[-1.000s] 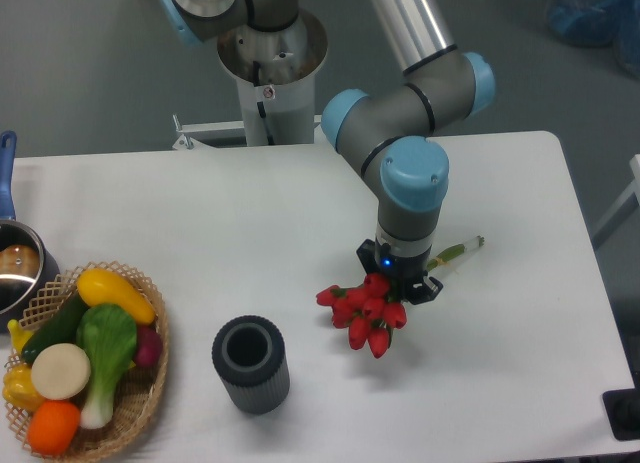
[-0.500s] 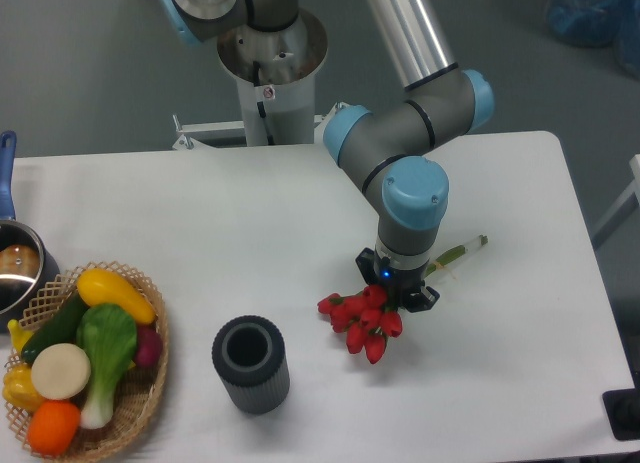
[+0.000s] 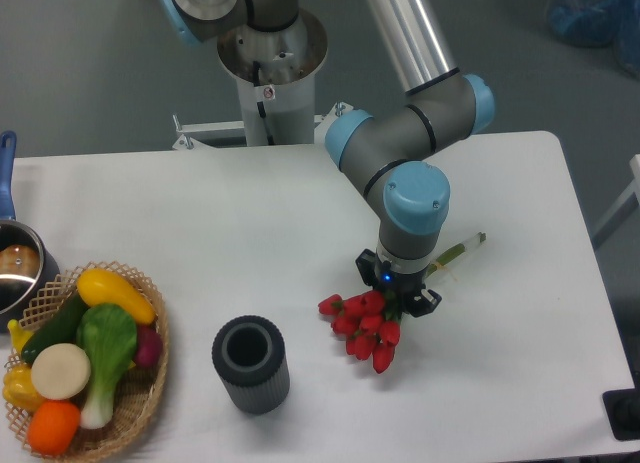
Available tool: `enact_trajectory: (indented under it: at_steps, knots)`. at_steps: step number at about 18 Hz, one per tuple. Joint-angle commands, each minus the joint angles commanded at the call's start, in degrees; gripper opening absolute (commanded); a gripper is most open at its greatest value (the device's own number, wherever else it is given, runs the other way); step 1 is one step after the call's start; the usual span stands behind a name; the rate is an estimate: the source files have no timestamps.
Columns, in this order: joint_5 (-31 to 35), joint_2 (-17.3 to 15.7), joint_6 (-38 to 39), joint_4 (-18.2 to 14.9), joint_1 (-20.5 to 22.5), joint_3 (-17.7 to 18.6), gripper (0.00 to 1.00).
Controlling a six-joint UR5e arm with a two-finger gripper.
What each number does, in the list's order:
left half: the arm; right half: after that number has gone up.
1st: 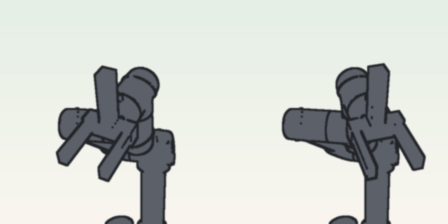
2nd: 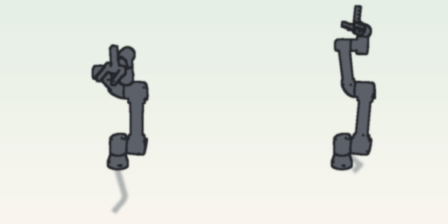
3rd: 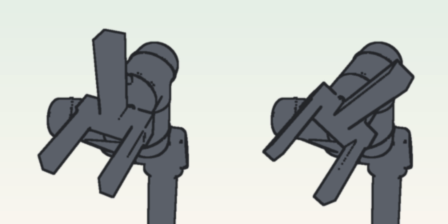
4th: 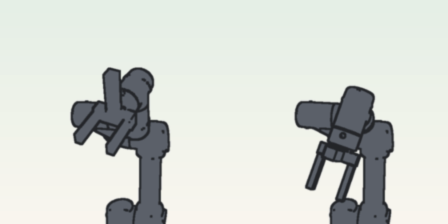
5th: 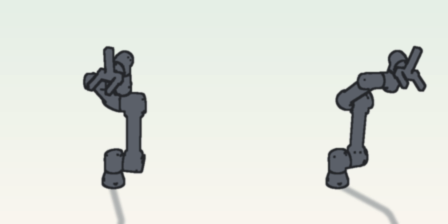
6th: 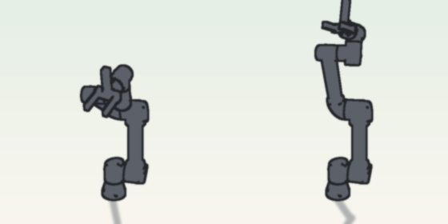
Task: Place the flowers on the table
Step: 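Lower the bouquet until the tulip heads rest on the table, then open the gripper and lift it away from the stems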
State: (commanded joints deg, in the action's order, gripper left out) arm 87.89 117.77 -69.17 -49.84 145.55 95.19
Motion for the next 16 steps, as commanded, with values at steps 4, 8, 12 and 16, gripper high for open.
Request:
enact_trajectory:
  at_steps: [4, 8, 12, 16]
  knots:
    - [-0.1, 0.1, 0.3, 0.6, 0.1, -1.0, 0.99]
    - [-0.3, -1.9, 2.2, 0.7, 1.3, -1.6, 1.00]
    - [-12.0, -5.8, 8.6, 0.8, 4.3, -1.2, 1.00]
    - [-14.9, -9.8, 11.1, 0.9, 5.6, -3.9, 1.00]
